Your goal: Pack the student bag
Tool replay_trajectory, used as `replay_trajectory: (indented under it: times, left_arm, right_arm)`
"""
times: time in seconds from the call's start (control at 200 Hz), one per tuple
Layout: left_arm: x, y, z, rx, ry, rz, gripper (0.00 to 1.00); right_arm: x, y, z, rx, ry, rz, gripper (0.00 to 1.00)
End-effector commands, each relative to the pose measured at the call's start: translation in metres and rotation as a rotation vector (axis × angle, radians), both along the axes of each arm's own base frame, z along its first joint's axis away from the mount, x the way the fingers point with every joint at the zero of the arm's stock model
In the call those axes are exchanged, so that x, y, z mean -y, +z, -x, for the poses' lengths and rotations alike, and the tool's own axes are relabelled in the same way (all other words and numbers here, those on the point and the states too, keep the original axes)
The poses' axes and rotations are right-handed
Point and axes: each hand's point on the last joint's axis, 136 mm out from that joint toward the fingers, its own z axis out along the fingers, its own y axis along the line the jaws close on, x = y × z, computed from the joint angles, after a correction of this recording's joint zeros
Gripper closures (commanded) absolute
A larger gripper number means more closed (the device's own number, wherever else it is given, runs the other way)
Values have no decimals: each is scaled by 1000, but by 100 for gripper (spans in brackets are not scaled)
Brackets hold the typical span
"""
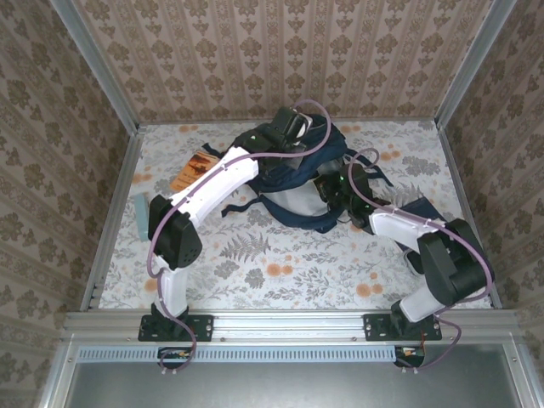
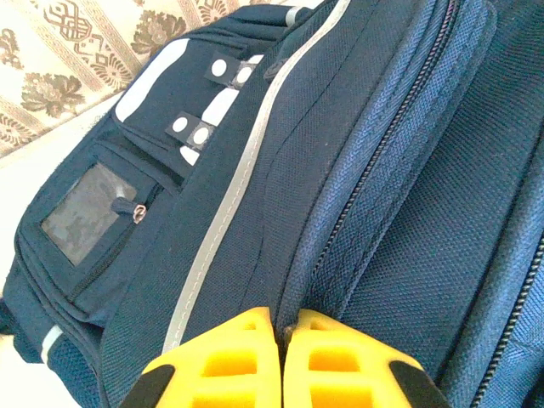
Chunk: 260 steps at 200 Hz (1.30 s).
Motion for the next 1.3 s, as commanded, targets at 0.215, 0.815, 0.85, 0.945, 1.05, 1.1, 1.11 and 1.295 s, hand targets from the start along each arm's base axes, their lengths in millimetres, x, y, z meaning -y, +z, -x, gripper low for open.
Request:
replay_trajectory:
  times: [0.215,0.815,0.85,0.945,1.05,1.1,1.11,1.295]
  left_arm:
    - [-28,12,-16,62,90,48,99]
    - [-57,-62,64,-228,24,103,32]
    - [-59,-58,65,-226,35,119,29]
    - [-61,-50,68,-217,51,154,21]
    - [-63,-45,70,-202,50,167,13]
    - [-63,-45,71,-204,41,168,11]
    - [-63,-45,71,-205,40,166,11]
    - [-65,-53,68,-220,66,149,2]
  right_arm:
    - [30,21,57,-65,76,183,91]
    - [220,-58,80,-553,-6,823,11]
    - [224,-62,74,-569,-1,819,10]
    - [234,-69,60,-606,7,814,10]
    - [237,-78,50,-635,36,812,8]
    - [236,-83,47,-647,61,812,6]
    - [236,-84,46,-651,67,810,5]
    - [213,-111,44,-680,179,729,4]
